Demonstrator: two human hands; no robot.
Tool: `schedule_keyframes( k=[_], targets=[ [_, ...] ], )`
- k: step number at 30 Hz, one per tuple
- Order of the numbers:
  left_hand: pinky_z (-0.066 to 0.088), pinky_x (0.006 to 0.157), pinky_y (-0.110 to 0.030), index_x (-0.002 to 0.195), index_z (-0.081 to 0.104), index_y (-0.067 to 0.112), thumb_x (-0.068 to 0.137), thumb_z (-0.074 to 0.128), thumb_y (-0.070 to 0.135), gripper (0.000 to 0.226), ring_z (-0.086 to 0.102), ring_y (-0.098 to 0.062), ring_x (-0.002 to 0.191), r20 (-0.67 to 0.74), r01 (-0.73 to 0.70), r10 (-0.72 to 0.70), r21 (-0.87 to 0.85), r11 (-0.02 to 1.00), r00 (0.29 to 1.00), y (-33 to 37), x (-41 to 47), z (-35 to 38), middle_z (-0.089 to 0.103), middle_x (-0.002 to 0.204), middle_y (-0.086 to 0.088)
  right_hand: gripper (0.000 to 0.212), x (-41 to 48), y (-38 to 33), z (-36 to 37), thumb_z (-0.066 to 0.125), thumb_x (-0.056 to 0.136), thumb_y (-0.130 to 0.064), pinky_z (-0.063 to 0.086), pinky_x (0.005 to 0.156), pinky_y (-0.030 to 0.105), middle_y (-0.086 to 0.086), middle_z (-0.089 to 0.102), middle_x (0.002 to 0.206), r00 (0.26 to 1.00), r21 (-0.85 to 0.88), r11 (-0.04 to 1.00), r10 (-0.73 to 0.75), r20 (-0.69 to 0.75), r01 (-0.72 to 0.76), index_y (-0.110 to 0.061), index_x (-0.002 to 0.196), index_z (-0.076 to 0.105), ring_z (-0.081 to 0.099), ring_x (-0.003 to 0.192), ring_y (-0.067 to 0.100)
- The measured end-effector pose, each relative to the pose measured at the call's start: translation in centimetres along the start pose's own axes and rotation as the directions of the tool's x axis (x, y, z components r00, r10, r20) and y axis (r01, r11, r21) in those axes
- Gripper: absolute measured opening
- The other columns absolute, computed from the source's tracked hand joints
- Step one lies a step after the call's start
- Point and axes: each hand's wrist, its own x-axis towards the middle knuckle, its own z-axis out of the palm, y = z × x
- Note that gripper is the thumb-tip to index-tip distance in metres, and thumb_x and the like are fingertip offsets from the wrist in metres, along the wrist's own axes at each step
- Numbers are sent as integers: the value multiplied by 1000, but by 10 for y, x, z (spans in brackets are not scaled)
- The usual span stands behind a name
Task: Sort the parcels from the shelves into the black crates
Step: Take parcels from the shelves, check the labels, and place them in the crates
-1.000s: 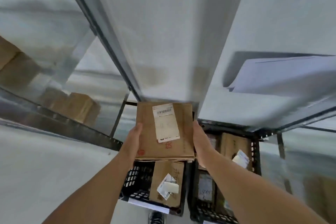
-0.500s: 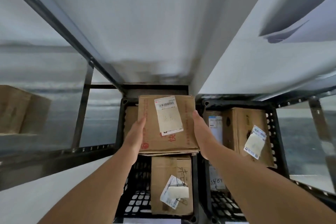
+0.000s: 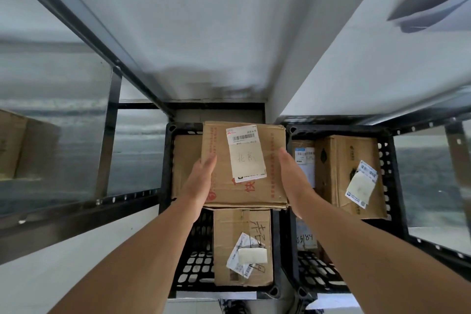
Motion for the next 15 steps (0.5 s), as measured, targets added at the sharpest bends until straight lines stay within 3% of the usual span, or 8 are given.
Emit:
schedule_keyframes(
  k=[4, 7, 11, 15],
  targets=[
    [53, 72, -34, 135, 46, 24, 98, 40, 59, 51, 70, -21, 100, 2, -9, 9, 3, 1000, 1000, -8, 2, -4, 70, 115, -3, 67, -1, 6, 6, 27, 83, -81, 57, 86, 47, -5, 73, 109, 1000, -33, 999, -5, -17, 5, -40, 127, 57, 70, 102, 23],
    [55, 80, -39, 139, 44, 24, 90, 46, 68, 65, 70, -22, 103, -9, -24, 24, 11, 1000, 1000, -11, 5, -7, 69, 118, -3, 71, -5, 4, 10, 27, 82, -82, 57, 82, 43, -4, 71, 115, 1000, -36, 999, -15, -2, 15, -42, 136, 50, 69, 104, 23],
    [52, 78, -38, 138, 41, 22, 93, 43, 67, 63, 67, -23, 105, -13, -16, 16, 18, 1000, 1000, -15, 16, -10, 66, 120, -3, 104, 0, 1, 15, 27, 58, -97, 54, 95, 53, -2, 65, 127, 1000, -63, 998, -10, -17, 9, -44, 146, 40, 64, 112, 26],
    [50, 85, -40, 141, 36, 19, 93, 42, 66, 67, 64, -24, 110, 7, -5, 5, 21, 1000, 1000, -17, 24, -11, 64, 124, -5, 115, 5, 6, 21, 25, 53, -101, 49, 101, 58, 1, 58, 138, 999, -91, 996, -20, -46, 16, -42, 152, 30, 58, 122, 31]
  ],
)
